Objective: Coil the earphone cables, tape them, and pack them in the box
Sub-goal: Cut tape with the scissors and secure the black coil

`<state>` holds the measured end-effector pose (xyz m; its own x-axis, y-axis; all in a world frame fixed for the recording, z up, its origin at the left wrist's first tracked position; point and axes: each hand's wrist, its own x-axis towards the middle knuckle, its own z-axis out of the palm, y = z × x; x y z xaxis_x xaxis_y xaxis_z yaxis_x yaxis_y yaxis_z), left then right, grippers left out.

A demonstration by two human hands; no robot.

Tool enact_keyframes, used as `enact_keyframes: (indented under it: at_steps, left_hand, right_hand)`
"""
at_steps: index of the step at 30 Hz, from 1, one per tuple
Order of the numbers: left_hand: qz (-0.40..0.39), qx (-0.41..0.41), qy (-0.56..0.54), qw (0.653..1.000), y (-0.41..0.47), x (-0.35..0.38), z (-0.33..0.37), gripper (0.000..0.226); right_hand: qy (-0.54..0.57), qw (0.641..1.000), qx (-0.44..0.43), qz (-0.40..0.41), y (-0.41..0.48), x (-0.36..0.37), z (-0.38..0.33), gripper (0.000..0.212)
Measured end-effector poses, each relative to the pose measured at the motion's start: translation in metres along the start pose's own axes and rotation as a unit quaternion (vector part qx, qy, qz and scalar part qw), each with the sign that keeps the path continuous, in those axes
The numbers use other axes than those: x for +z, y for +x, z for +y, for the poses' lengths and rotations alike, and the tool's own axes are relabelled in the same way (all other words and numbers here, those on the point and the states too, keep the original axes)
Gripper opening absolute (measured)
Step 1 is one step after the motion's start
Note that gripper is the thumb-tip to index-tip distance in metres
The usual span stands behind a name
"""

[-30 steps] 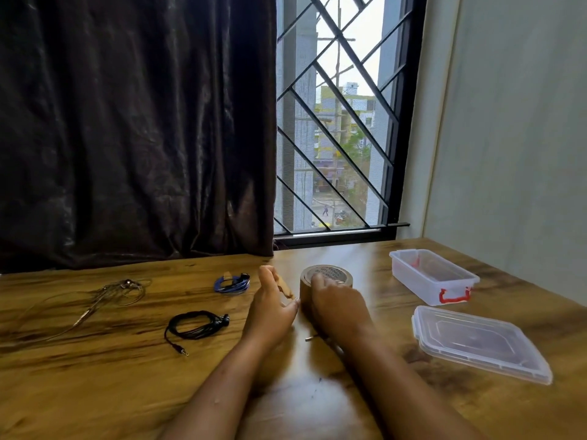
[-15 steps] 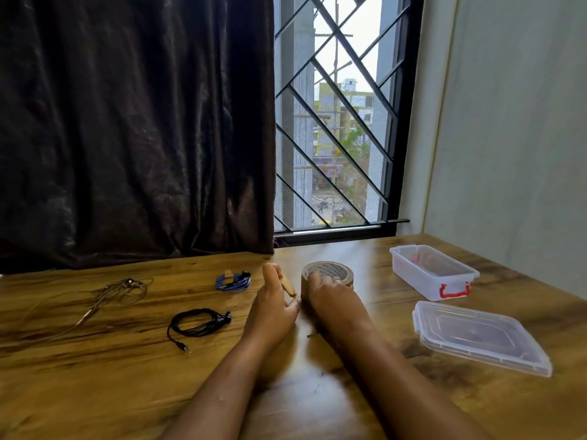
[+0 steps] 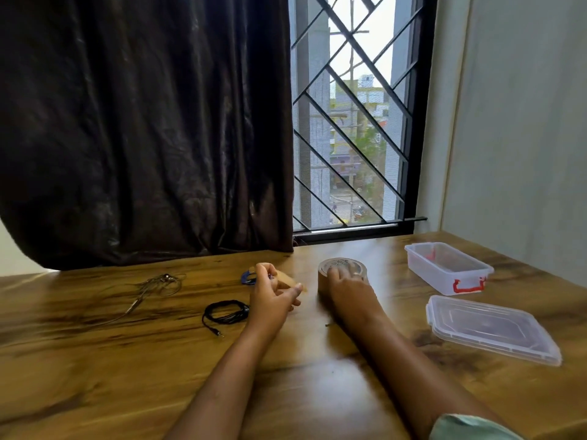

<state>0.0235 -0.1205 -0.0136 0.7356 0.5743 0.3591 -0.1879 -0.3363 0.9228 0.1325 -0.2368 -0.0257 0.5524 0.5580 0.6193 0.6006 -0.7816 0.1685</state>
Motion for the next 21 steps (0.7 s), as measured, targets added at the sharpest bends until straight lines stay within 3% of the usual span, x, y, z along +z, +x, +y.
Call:
enact_keyframes:
  at_steps: [2, 4, 6, 7, 9, 12, 14, 21]
  left_hand:
    - [-0.020, -0.015, -0.029, 0.999, -0.002, -0.017, 0.006, 0.035]
    - [-0.049, -0.025, -0.029, 0.998, 0.000, -0.034, 0.009, 0.030]
    - [-0.071, -0.023, -0.019, 0.997, 0.003, -0.047, 0.009, 0.026]
    - [-0.073, -0.020, -0.019, 0.997, 0.004, -0.052, 0.008, 0.025]
    - [-0.065, -0.014, -0.028, 0.997, 0.005, -0.060, 0.006, 0.020]
    - [-0.057, -0.008, -0.026, 0.998, 0.005, -0.062, 0.000, 0.017]
    - [-0.047, 0.003, 0.003, 0.999, 0.007, -0.059, -0.004, 0.015]
    - [0.082, 0.062, 0.049, 0.994, 0.006, -0.048, -0.011, 0.012]
  right_hand:
    - [0.047, 0.999, 0.019, 0.012, -0.002, -0.015, -0.007, 0.031]
    - [0.232, 0.971, 0.041, 0.052, -0.001, -0.032, -0.023, 0.013]
    - [0.484, 0.870, 0.065, -0.062, 0.013, -0.053, -0.040, 0.020]
    - [0.539, 0.834, 0.054, -0.107, 0.020, -0.058, -0.047, 0.023]
    - [0.541, 0.829, 0.012, -0.136, 0.026, -0.063, -0.057, 0.015]
    - [0.565, 0.815, 0.021, -0.129, 0.027, -0.046, -0.060, 0.003]
    - [0.582, 0.805, 0.014, -0.112, 0.025, -0.034, -0.060, 0.007]
    - [0.559, 0.828, -0.006, -0.055, 0.030, -0.028, -0.066, 0.008]
